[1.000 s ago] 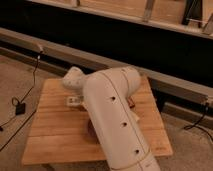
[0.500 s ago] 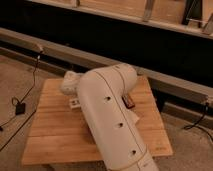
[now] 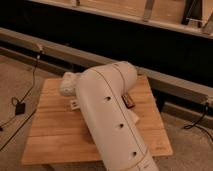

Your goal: Stand the bottle upright

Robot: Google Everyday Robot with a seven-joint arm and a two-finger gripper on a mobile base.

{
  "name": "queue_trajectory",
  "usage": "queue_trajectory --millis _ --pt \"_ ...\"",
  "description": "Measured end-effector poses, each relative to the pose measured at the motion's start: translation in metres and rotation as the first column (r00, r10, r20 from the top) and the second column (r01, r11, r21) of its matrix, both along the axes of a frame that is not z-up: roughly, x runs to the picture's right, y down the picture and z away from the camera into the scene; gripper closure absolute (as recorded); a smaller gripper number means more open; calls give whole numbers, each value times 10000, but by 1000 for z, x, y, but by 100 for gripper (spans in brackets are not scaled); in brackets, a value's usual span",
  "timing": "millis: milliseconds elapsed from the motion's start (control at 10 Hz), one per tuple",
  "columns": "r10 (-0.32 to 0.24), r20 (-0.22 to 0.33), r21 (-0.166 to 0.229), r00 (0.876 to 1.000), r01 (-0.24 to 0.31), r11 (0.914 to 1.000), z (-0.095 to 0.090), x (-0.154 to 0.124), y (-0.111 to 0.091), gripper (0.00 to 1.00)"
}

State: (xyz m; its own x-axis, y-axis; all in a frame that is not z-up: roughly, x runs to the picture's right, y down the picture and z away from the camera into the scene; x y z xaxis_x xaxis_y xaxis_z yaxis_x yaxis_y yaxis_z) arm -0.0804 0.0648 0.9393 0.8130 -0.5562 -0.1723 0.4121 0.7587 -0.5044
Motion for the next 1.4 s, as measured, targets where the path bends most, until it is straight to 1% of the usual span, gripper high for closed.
queue_trajectory --millis 200,300,400,700,1400 --pt "-293 -162 375 9994 299 9988 -7 1 -16 53" --pt "-431 -262 564 9987 445 9974 -11 2 -24 42" --pt "-513 -312 634 9982 532 9966 -14 2 -26 39" --pt "-743 -395 600 9964 766 9952 -16 0 -18 38" --pt "-906 -405 359 9951 920 9951 -14 -5 0 38"
